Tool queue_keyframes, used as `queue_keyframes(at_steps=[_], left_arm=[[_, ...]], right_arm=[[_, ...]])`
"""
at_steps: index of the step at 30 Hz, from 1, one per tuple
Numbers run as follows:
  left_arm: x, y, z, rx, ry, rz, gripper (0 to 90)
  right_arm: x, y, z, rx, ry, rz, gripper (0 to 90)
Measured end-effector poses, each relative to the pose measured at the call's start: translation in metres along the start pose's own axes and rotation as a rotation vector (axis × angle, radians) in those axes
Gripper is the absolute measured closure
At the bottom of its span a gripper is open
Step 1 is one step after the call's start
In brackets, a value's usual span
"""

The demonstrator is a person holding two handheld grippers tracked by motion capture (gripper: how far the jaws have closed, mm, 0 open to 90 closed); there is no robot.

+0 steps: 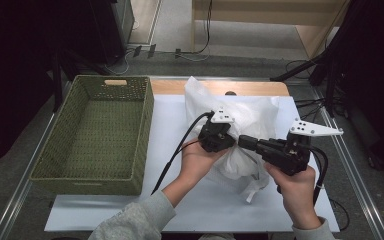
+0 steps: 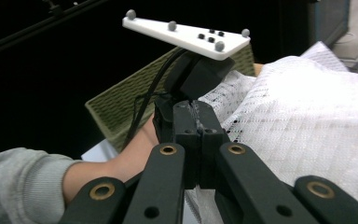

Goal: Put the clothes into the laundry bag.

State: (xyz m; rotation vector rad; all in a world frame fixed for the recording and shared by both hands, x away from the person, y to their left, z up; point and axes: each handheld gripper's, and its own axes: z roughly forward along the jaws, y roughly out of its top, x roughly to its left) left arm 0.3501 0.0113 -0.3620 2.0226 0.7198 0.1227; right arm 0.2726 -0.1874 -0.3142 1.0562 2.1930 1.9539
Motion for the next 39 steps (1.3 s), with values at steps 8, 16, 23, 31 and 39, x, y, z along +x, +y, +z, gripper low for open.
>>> queue_keyframes(at_steps=[8,16,23,31,39], left_arm=[[0.028,0.003,0.046,0.096,0.003,-0.066,90.0],[0.041,0.005,0.054,0.15,-0.036,-0.106,89.7],[0.036,0.003,0.03,0.16,-0.102,-0.069,81.0],[0.032,-0.011,-0.003,0.161,-0.174,-0.069,68.6],[0.029,-0.019,-0.041,0.156,-0.143,0.019,58.1]], right_arm=[[-0.03,-0.012,-0.001,0.004,-0.025,0.102,90.0],[-0.037,-0.016,-0.003,0.029,-0.099,0.059,90.0],[-0.056,-0.029,0.002,0.07,-0.15,0.091,90.0],[-0.067,-0.038,0.011,0.127,-0.195,0.116,90.0],[-0.07,-0.039,0.011,0.137,-0.218,0.12,90.0]])
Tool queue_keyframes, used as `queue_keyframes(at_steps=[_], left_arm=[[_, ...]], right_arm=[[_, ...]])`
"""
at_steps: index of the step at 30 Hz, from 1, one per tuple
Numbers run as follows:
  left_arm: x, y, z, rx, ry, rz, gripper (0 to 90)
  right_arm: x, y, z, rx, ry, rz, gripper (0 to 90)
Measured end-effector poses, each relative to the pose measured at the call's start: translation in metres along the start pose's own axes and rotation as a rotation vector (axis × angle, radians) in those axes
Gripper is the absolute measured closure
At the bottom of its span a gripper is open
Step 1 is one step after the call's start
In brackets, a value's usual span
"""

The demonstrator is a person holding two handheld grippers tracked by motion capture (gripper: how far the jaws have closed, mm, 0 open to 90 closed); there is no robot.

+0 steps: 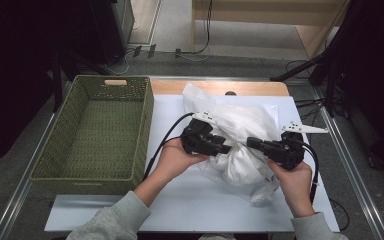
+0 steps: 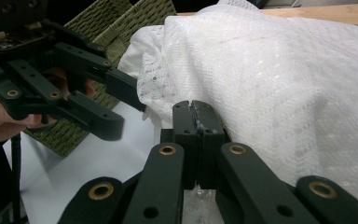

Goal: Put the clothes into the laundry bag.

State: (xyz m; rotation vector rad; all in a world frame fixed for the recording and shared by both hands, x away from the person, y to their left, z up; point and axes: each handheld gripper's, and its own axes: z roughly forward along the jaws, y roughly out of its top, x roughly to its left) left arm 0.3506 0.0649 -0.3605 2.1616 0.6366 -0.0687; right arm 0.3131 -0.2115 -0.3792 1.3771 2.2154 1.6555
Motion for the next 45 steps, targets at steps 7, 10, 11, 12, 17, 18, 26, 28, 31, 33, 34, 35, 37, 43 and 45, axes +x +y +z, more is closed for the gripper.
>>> queue_keyframes(at_steps=[7,10,11,12,17,18,26,28,31,33,34,35,37,43,45], left_arm=[[0.014,-0.017,-0.028,0.001,0.057,-0.054,62.4],[0.018,-0.017,-0.039,-0.044,0.075,-0.098,73.1],[0.02,-0.017,-0.041,-0.068,0.073,-0.114,79.3],[0.021,-0.017,-0.042,-0.074,0.085,-0.117,84.4],[0.032,-0.019,-0.047,-0.101,0.128,-0.169,90.0],[0.034,-0.019,-0.049,-0.11,0.137,-0.176,90.0],[0.046,-0.021,-0.011,-0.007,0.123,-0.153,90.0],[0.046,-0.019,0.001,0.0,0.105,-0.138,90.0],[0.048,-0.014,0.016,0.017,0.072,-0.111,90.0],[0.05,-0.009,0.024,0.032,0.079,-0.083,90.0],[0.05,-0.006,0.029,0.045,0.082,-0.065,90.0],[0.05,-0.003,0.033,0.054,0.083,-0.057,90.0],[0.049,0.002,0.044,0.066,0.079,-0.051,90.0],[0.041,0.016,0.07,0.076,0.081,-0.02,90.0],[0.039,0.019,0.076,0.071,0.087,-0.014,90.0]], right_arm=[[0.0,0.0,0.0,0.004,0.002,0.0,90.0],[-0.001,0.001,0.0,0.003,0.006,0.003,90.0],[-0.001,0.001,0.0,0.003,0.006,0.005,90.0],[-0.001,0.001,-0.001,0.006,0.007,0.004,89.9],[-0.002,0.001,-0.003,0.001,0.007,0.008,89.9],[-0.003,0.002,-0.004,0.002,0.008,0.008,89.9],[-0.002,0.004,-0.004,0.005,0.009,0.009,89.9],[-0.002,0.004,-0.004,0.002,0.008,0.01,89.9],[-0.002,0.004,-0.004,0.0,0.005,0.014,89.9],[-0.003,0.004,-0.005,-0.003,0.003,0.015,89.9],[-0.003,0.004,-0.005,-0.004,0.001,0.015,89.9],[-0.003,0.004,-0.005,-0.005,-0.002,0.016,89.8],[-0.003,0.005,-0.006,-0.008,-0.004,0.018,89.9],[-0.005,0.007,-0.005,-0.018,-0.006,0.028,89.8],[-0.003,0.007,-0.004,-0.021,-0.001,0.029,89.8]])
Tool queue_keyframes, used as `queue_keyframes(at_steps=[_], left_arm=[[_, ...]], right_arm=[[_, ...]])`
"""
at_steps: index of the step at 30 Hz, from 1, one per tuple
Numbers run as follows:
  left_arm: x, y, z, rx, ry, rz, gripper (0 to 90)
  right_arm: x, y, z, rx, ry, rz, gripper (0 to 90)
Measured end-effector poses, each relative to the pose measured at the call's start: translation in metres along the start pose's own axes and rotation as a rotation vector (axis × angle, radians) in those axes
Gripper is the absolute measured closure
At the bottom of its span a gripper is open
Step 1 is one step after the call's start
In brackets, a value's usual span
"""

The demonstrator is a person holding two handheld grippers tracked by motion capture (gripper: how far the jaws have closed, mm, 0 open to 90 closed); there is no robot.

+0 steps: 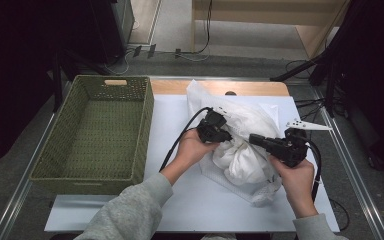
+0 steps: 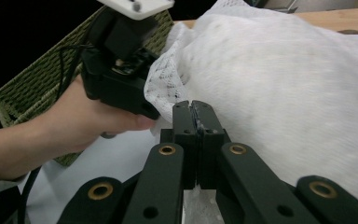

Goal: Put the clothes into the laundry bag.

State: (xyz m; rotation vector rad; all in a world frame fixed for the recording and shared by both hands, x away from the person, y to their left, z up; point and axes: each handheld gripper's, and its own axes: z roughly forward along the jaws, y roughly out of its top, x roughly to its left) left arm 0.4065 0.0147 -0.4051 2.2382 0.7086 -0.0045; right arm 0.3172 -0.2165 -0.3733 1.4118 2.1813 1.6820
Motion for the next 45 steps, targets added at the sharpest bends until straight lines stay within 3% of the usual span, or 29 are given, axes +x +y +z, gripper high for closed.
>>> queue_keyframes(at_steps=[6,9,11,14,16,18,23,28,33,38,45], left_arm=[[0.0,0.011,0.011,-0.017,0.083,-0.025,90.0],[0.013,0.015,0.01,-0.02,0.09,-0.082,90.0],[0.022,0.015,0.007,-0.018,0.1,-0.091,90.0],[0.023,0.013,0.002,-0.012,0.083,-0.088,90.0],[0.022,0.012,-0.005,-0.014,0.05,-0.096,89.6],[0.022,0.01,-0.009,-0.014,0.027,-0.1,87.0],[0.019,0.004,-0.026,-0.012,-0.026,-0.117,75.4],[0.006,0.0,-0.045,-0.044,-0.042,-0.087,54.7],[-0.009,-0.01,-0.064,-0.059,-0.081,-0.052,46.3],[-0.031,-0.025,-0.075,-0.075,-0.119,-0.026,43.5],[-0.058,-0.049,-0.064,-0.037,-0.164,0.004,45.5]], right_arm=[[0.008,-0.001,0.004,0.029,0.03,-0.018,89.8],[0.014,-0.004,0.0,0.033,0.049,-0.029,89.9],[0.019,-0.007,-0.005,0.038,0.059,-0.039,90.0],[0.023,-0.01,-0.01,0.032,0.06,-0.049,90.0],[0.022,-0.011,-0.009,0.037,0.06,-0.042,90.0],[0.019,-0.012,-0.007,0.045,0.029,-0.046,90.0],[0.015,-0.013,-0.008,0.038,0.019,-0.034,89.8],[0.01,-0.013,-0.008,0.033,0.014,-0.023,89.7],[0.009,-0.012,-0.009,0.027,0.007,-0.024,89.7],[0.007,-0.012,-0.011,0.029,-0.001,-0.019,89.7],[0.007,-0.012,-0.011,0.029,-0.003,-0.022,89.5]])
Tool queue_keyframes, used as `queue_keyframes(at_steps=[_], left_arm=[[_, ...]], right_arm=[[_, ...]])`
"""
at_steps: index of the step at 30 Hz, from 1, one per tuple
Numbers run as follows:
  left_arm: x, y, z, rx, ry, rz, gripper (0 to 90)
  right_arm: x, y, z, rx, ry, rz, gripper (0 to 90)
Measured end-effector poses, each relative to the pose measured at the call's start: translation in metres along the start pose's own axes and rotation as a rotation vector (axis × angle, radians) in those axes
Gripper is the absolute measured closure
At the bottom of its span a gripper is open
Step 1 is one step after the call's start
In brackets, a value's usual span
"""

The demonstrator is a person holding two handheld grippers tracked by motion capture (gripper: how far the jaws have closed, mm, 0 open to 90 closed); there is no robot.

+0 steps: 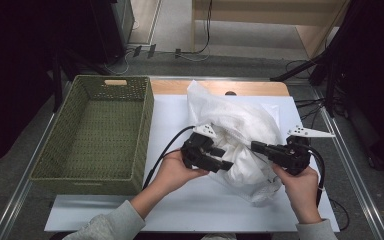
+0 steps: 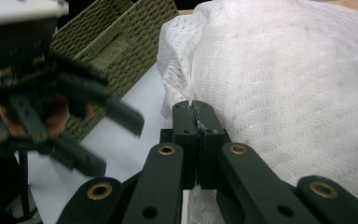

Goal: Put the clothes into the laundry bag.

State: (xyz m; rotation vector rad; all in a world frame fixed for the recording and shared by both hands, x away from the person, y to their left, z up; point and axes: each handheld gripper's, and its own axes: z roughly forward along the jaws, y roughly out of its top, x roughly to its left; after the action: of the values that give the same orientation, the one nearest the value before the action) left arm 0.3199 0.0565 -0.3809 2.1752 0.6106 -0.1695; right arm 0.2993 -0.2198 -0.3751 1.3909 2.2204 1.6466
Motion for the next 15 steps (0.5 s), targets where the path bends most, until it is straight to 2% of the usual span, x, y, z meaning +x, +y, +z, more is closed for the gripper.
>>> queue_keyframes(at_steps=[2,5,6,9,11,12,15], left_arm=[[-0.005,-0.006,0.005,0.026,-0.01,0.0,50.5],[-0.013,-0.015,0.013,0.035,-0.028,-0.01,65.9],[-0.014,-0.017,0.015,0.037,-0.039,-0.012,74.2],[-0.017,-0.025,0.03,0.056,-0.05,-0.012,84.6],[-0.016,-0.03,0.044,0.074,-0.051,-0.017,87.6],[-0.015,-0.031,0.051,0.083,-0.038,-0.005,88.4],[-0.011,-0.032,0.072,0.096,-0.02,-0.014,89.6]], right_arm=[[0.0,0.0,0.0,0.0,0.0,0.0,89.5],[0.0,0.0,0.0,-0.001,-0.001,0.001,89.5],[0.001,0.0,0.0,-0.003,0.0,0.001,89.5],[0.001,0.001,-0.002,-0.008,-0.003,0.003,89.5],[0.001,0.001,-0.002,-0.009,-0.002,0.003,89.5],[0.001,0.001,-0.002,-0.011,-0.003,0.002,89.5],[0.001,0.001,-0.003,-0.008,-0.002,0.001,89.5]])
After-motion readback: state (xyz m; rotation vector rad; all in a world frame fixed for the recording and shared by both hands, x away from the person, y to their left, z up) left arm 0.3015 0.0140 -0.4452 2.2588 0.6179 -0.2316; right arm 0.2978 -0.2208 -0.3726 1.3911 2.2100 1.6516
